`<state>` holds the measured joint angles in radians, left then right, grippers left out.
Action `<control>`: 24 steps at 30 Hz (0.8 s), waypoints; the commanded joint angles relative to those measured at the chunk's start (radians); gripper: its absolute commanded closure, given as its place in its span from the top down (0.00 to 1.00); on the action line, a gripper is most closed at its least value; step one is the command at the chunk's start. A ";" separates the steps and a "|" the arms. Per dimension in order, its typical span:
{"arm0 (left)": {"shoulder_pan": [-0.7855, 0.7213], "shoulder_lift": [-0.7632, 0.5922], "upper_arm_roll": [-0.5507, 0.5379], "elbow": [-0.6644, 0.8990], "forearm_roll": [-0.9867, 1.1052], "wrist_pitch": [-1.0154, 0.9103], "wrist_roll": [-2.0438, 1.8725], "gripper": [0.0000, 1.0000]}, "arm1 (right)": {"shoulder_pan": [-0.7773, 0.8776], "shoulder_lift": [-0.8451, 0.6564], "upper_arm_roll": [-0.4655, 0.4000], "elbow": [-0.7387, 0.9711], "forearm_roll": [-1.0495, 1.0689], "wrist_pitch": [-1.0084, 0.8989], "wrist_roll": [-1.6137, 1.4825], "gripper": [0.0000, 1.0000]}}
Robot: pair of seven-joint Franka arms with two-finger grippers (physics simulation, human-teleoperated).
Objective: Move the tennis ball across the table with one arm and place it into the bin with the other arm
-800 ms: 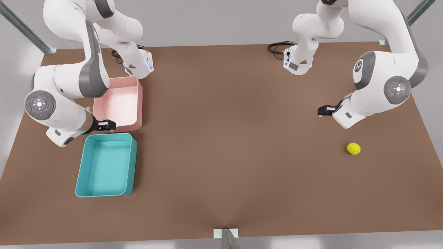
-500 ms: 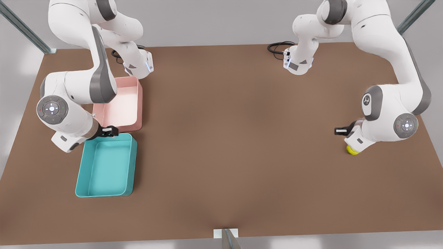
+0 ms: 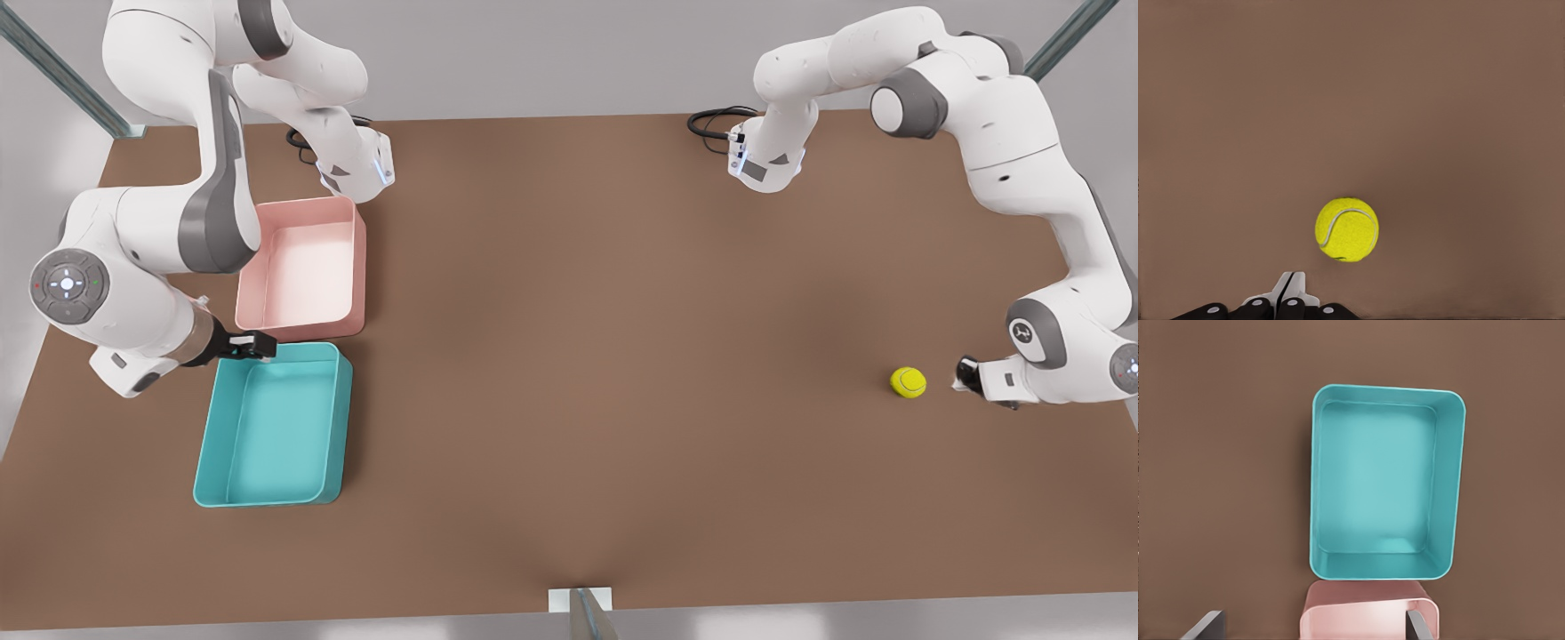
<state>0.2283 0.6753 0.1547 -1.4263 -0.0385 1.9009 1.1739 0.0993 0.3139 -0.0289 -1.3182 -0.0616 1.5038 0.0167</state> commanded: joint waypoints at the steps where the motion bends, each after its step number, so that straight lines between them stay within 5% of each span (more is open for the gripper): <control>1: 0.000 0.004 0.003 -0.005 0.005 0.081 1.233 0.21 | 0.002 -0.001 0.000 0.000 0.009 -0.002 -0.054 1.00; 8: 0.042 -0.005 0.003 -0.247 0.131 0.329 1.052 0.21 | 0.000 0.002 0.001 0.000 0.011 -0.002 -0.067 1.00; 19: 0.029 0.023 0.000 -0.286 0.154 0.371 0.748 0.21 | 0.000 0.008 0.000 0.002 0.009 -0.002 -0.070 1.00; 24: -0.076 -0.032 -0.259 -0.293 0.164 0.319 0.057 0.21 | 0.000 0.008 0.001 0.002 0.011 -0.002 -0.070 1.00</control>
<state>0.1628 0.6498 -0.0653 -1.7179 0.1205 2.2327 1.7012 0.0998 0.3240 -0.0278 -1.3171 -0.0517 1.5022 -0.0339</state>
